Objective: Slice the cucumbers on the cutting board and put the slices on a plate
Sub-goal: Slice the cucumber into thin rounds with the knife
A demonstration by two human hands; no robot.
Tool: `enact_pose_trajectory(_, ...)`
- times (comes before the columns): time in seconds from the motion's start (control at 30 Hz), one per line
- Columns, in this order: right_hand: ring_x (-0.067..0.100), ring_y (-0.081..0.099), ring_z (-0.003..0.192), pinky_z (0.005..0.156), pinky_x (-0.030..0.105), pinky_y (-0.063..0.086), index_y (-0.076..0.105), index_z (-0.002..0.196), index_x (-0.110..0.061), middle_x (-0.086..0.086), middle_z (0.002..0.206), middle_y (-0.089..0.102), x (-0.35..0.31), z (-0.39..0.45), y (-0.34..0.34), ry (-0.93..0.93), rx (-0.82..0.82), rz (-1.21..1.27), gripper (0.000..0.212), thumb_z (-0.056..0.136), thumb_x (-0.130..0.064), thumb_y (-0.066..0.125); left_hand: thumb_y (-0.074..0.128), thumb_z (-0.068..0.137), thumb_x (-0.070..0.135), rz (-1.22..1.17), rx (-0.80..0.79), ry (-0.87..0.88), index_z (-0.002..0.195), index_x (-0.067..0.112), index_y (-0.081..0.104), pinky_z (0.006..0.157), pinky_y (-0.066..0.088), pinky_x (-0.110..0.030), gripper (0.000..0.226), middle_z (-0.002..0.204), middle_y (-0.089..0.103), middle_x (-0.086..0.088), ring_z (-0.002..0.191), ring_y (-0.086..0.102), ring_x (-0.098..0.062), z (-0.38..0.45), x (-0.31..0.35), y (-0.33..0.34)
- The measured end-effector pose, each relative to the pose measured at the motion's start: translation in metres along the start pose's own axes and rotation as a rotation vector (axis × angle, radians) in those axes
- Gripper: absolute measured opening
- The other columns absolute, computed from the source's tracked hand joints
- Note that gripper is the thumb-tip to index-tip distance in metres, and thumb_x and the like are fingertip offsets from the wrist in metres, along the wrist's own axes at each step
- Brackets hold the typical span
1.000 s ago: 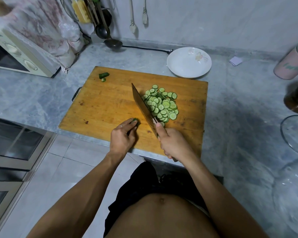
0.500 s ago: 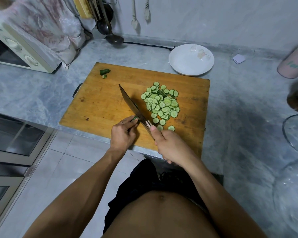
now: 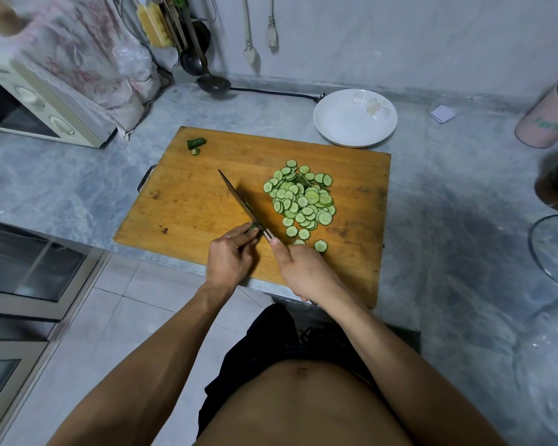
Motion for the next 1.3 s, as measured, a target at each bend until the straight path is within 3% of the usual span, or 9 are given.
enact_pose_trajectory(0.13, 0.025, 0.054, 0.051, 0.055, 0.036, 0.050, 0.061, 0.079, -0.005, 0.007, 0.061, 0.055, 0.009, 0.001, -0.005, 0.062, 0.033, 0.089, 0.067, 0.105, -0.055, 0.025, 0.067, 0.080, -0.007, -0.031, -0.004, -0.027, 0.105, 0.008, 0.075, 0.098, 0.035, -0.003, 0.030, 0.117, 0.069, -0.009, 0.105, 0.063, -0.010, -0.001, 0.001, 0.000)
enact_pose_trajectory(0.43, 0.019, 0.046, 0.047, 0.049, 0.031, 0.041, 0.056, 0.076, -0.010, 0.006, 0.061, 0.048, 0.028, -0.003, -0.021, 0.046, 0.064, 0.130, 0.062, 0.101, -0.061, 0.031, 0.066, 0.086, 0.002, -0.033, -0.050, -0.028, 0.110, 0.012, 0.074, 0.098, 0.039, -0.010, 0.027, 0.121, 0.068, -0.004, 0.111, 0.063, -0.017, 0.006, 0.003, -0.013)
enact_pose_trajectory(0.5, 0.020, 0.041, 0.049, 0.052, 0.033, 0.035, 0.052, 0.073, -0.011, 0.008, 0.062, 0.045, 0.030, -0.004, -0.026, -0.020, 0.084, 0.052, 0.060, 0.101, -0.060, 0.033, 0.067, 0.086, 0.007, -0.066, 0.028, -0.042, 0.110, 0.014, 0.074, 0.099, 0.043, -0.018, 0.026, 0.122, 0.067, -0.002, 0.112, 0.061, -0.014, 0.008, 0.010, -0.022)
enact_pose_trajectory(0.57, 0.020, 0.040, 0.051, 0.053, 0.033, 0.030, 0.046, 0.068, -0.012, 0.006, 0.061, 0.043, 0.030, -0.008, -0.033, -0.088, 0.109, -0.066, 0.057, 0.102, -0.057, 0.037, 0.067, 0.087, 0.007, -0.133, 0.174, -0.050, 0.107, 0.012, 0.075, 0.092, 0.043, -0.010, 0.022, 0.119, 0.068, -0.004, 0.110, 0.060, -0.010, 0.010, 0.021, -0.037)
enact_pose_trajectory(0.7, 0.017, 0.046, 0.054, 0.051, 0.032, 0.030, 0.053, 0.072, -0.013, -0.001, 0.062, 0.049, 0.028, -0.012, -0.045, -0.198, 0.146, -0.285, 0.049, 0.099, -0.054, 0.047, 0.067, 0.087, 0.005, -0.132, 0.360, 0.158, 0.096, 0.005, 0.076, 0.086, 0.044, -0.015, 0.013, 0.104, 0.070, -0.006, 0.099, 0.063, -0.012, 0.018, 0.049, -0.064)
enact_pose_trajectory(0.87, 0.020, 0.052, 0.069, 0.056, 0.032, 0.034, 0.055, 0.089, -0.015, 0.000, 0.079, 0.059, 0.027, -0.012, -0.050, -0.274, 0.181, -0.613, 0.046, 0.097, -0.060, 0.046, 0.069, 0.083, 0.024, -0.019, -0.094, 0.295, 0.089, 0.016, 0.078, 0.078, 0.053, -0.030, 0.013, 0.097, 0.070, 0.004, 0.090, 0.063, -0.012, 0.036, 0.064, -0.054)
enact_pose_trajectory(0.97, 0.020, 0.053, 0.071, 0.058, 0.032, 0.031, 0.057, 0.092, -0.015, 0.001, 0.081, 0.062, 0.028, -0.014, -0.049, -0.342, 0.180, -0.712, 0.050, 0.098, -0.062, 0.042, 0.075, 0.082, 0.023, -0.023, -0.308, 0.207, 0.093, 0.021, 0.078, 0.092, 0.048, -0.027, 0.012, 0.107, 0.068, 0.006, 0.104, 0.059, -0.008, 0.047, 0.059, -0.038)
enact_pose_trajectory(1.07, 0.020, 0.052, 0.068, 0.059, 0.032, 0.030, 0.054, 0.090, -0.016, -0.001, 0.077, 0.058, 0.028, -0.015, -0.049, -0.354, 0.171, -0.752, 0.050, 0.099, -0.062, 0.039, 0.075, 0.084, 0.013, -0.142, -0.417, 0.143, 0.094, 0.021, 0.077, 0.094, 0.039, -0.013, 0.013, 0.108, 0.066, 0.007, 0.106, 0.058, -0.006, 0.063, 0.053, -0.031)
enact_pose_trajectory(1.3, 0.021, 0.058, 0.067, 0.055, 0.033, 0.036, 0.053, 0.087, -0.016, 0.001, 0.076, 0.060, 0.037, -0.005, -0.056, -0.369, 0.177, -0.750, 0.051, 0.097, -0.064, 0.041, 0.072, 0.087, 0.017, 0.046, -0.458, 0.280, 0.107, 0.012, 0.074, 0.092, 0.050, -0.041, 0.021, 0.109, 0.068, -0.008, 0.104, 0.061, -0.023, 0.105, 0.037, -0.023)
Point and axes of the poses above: each hand's wrist, its own z-axis towards the middle knuckle, its own y-axis out of the palm, x = y × z, the point moved 2 cm from there along z, towards the middle knuckle
